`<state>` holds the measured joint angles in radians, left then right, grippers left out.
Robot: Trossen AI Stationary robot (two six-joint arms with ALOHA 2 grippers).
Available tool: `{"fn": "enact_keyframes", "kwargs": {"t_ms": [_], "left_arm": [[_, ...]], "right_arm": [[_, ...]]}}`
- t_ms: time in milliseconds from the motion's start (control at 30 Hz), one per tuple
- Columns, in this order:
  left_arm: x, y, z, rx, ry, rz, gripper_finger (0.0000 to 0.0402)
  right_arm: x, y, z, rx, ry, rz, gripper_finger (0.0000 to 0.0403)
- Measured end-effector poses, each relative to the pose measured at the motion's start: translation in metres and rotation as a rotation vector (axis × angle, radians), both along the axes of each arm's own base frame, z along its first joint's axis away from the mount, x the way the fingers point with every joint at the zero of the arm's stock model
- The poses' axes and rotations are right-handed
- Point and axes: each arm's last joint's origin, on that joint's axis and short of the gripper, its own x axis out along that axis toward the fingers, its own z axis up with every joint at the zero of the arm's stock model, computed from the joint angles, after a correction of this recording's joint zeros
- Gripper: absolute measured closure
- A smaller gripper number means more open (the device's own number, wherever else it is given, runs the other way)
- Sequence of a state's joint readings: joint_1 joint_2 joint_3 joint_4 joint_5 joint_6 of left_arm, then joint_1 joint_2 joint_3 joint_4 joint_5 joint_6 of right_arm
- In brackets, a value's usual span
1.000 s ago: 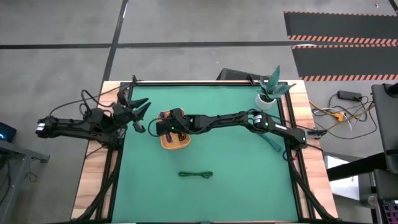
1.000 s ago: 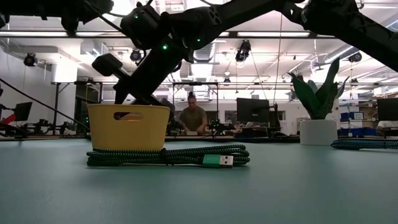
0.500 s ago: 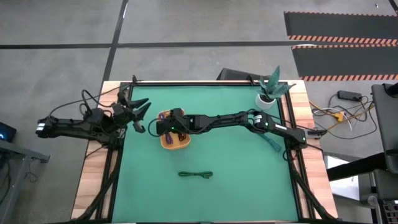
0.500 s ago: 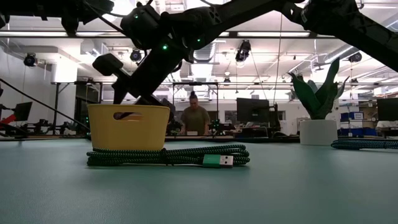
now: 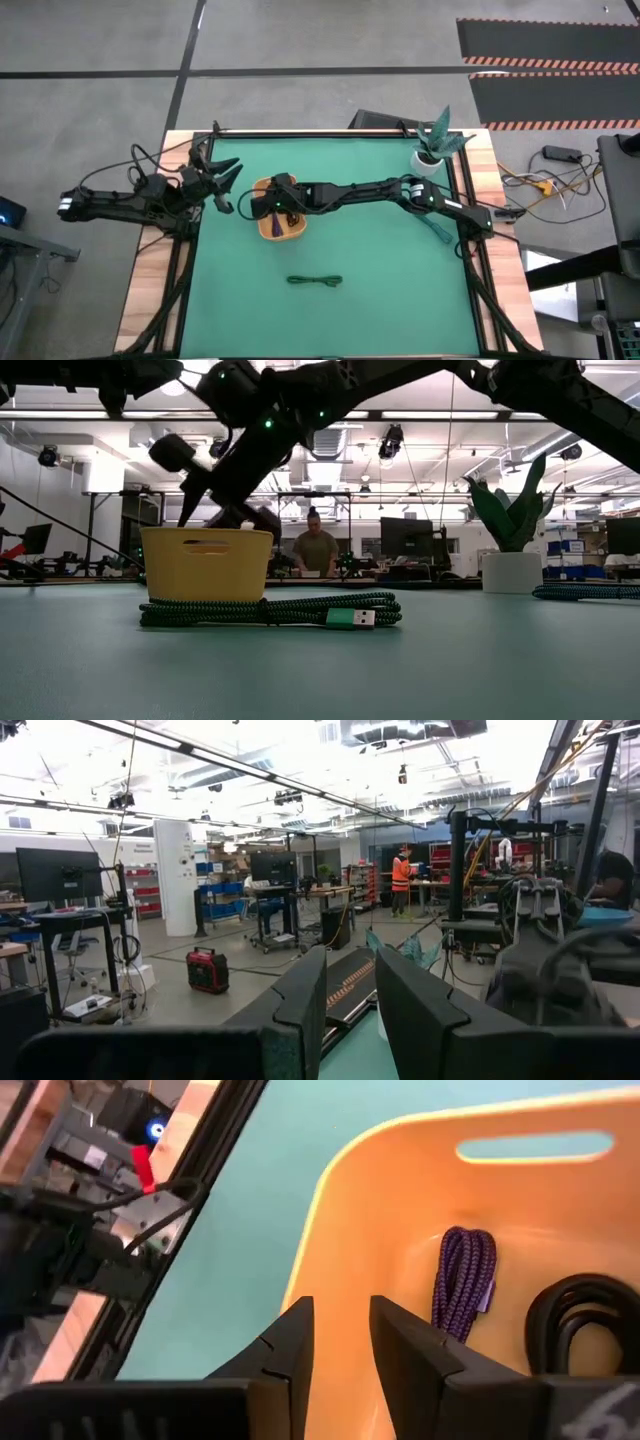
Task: Pick and place USB-C Cables
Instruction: Put the green USB cable into the orange bin
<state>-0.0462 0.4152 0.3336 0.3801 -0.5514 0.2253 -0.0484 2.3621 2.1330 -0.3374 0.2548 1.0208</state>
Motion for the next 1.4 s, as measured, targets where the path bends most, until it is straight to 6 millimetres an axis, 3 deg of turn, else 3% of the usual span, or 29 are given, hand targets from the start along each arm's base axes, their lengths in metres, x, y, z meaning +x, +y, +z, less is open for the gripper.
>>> {"fn": "enact_keyframes", "kwargs": {"t_ms": [233, 400, 600, 900, 1100, 1267, 1400], "left_arm": [[0.001, 0.0, -0.001, 0.0, 0.006, -0.001, 0.0327], [0.001, 0.0, -0.001, 0.0, 0.007, -0.001, 0.0327], [0.001, 0.0, -0.002, 0.001, 0.022, 0.0, 0.0327], [0.001, 0.0, -0.003, -0.004, 0.026, 0.0, 0.0327], [0.004, 0.0, -0.005, -0.006, 0.049, -0.002, 0.0327], [0.009, 0.0, -0.008, -0.027, 0.07, -0.007, 0.0327], [0.013, -0.001, -0.013, -0.083, 0.084, -0.021, 0.0327]], "right_arm": [[-0.011, 0.012, 0.029, -0.122, 0.053, 0.074, 0.0341], [-0.02, 0.033, 0.062, -0.281, 0.054, 0.165, 0.0356], [-0.032, 0.064, 0.081, -0.434, 0.115, 0.25, 0.036], [-0.056, 0.108, 0.077, -0.577, 0.332, 0.432, 0.036], [-0.078, 0.137, 0.081, -0.664, 0.385, 0.574, 0.036], [-0.107, 0.147, 0.084, -0.742, 0.41, 0.615, 0.036], [-0.133, 0.145, 0.086, -0.781, 0.332, 0.626, 0.036]]}}
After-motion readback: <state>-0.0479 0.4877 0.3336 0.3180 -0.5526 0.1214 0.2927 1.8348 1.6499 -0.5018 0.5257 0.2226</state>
